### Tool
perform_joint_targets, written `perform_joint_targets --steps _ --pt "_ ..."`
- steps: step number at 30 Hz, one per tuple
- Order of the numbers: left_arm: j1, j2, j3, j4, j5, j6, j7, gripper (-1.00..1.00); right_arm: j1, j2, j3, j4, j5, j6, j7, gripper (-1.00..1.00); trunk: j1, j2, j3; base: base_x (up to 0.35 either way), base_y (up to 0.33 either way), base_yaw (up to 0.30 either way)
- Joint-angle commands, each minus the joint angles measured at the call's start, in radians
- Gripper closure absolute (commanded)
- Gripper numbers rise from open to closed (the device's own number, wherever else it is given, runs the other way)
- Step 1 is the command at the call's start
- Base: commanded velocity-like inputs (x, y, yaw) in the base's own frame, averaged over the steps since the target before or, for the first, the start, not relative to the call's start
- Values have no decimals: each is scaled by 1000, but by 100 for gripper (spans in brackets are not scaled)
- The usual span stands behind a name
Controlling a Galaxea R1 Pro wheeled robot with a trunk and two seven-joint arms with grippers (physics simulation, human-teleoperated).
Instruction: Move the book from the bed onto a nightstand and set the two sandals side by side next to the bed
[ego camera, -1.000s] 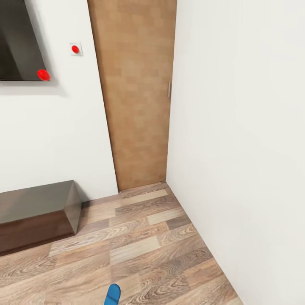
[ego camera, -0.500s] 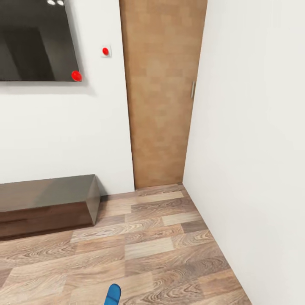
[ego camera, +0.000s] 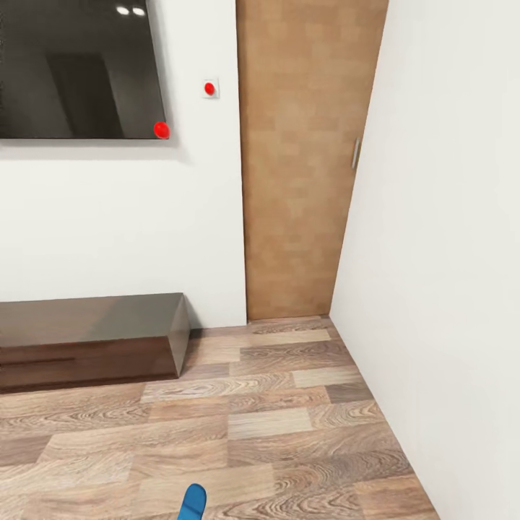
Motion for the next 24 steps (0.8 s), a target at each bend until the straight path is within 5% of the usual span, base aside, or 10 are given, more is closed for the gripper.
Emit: perform_joint_targets --steps 1,14,24 --pt "-1 0 -8 1 7 -6 2 100 0 0 -1 0 -3 5 3 -100 0 0 -1 6 0 17" --pt "-1 1 -8 1 7 -6 2 100 0 0 -1 -1 -3 5 3 -100 0 0 -1 63 0 18" --pt "-1 1 -8 1 7 -6 2 100 0 0 -1 -1 -3 5 3 -100 0 0 -1 0 0 260"
